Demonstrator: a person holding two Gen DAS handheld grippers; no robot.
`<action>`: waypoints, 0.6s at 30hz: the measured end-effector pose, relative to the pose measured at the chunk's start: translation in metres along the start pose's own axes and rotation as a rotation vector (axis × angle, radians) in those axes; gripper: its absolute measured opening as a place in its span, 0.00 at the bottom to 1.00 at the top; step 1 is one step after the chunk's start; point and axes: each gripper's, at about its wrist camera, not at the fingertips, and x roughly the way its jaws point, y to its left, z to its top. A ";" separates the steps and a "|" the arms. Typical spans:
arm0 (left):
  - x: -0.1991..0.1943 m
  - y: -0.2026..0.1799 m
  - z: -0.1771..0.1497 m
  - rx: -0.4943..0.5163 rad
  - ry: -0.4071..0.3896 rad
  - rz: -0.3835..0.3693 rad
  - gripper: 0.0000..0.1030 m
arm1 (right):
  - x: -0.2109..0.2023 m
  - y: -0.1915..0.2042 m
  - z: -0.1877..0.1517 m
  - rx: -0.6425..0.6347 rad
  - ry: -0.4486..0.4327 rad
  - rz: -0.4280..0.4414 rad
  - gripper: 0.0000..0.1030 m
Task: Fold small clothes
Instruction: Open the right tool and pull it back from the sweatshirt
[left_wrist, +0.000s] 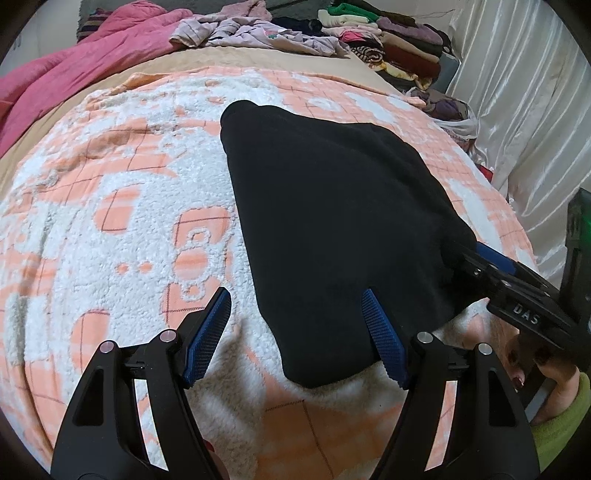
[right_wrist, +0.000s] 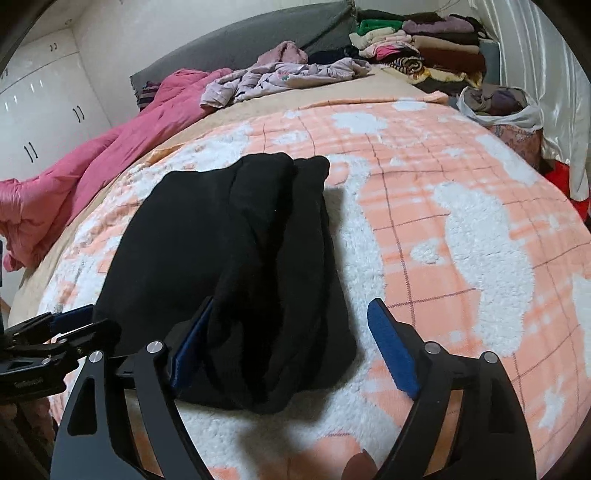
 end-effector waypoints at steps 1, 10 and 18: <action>-0.001 0.000 0.000 -0.001 -0.001 0.002 0.64 | -0.004 0.001 0.000 -0.001 -0.006 -0.004 0.81; -0.020 0.009 0.000 -0.017 -0.036 0.005 0.69 | -0.048 0.007 0.000 0.005 -0.100 -0.005 0.93; -0.056 0.022 -0.001 -0.019 -0.103 0.010 0.89 | -0.088 0.027 -0.010 -0.036 -0.191 -0.015 0.96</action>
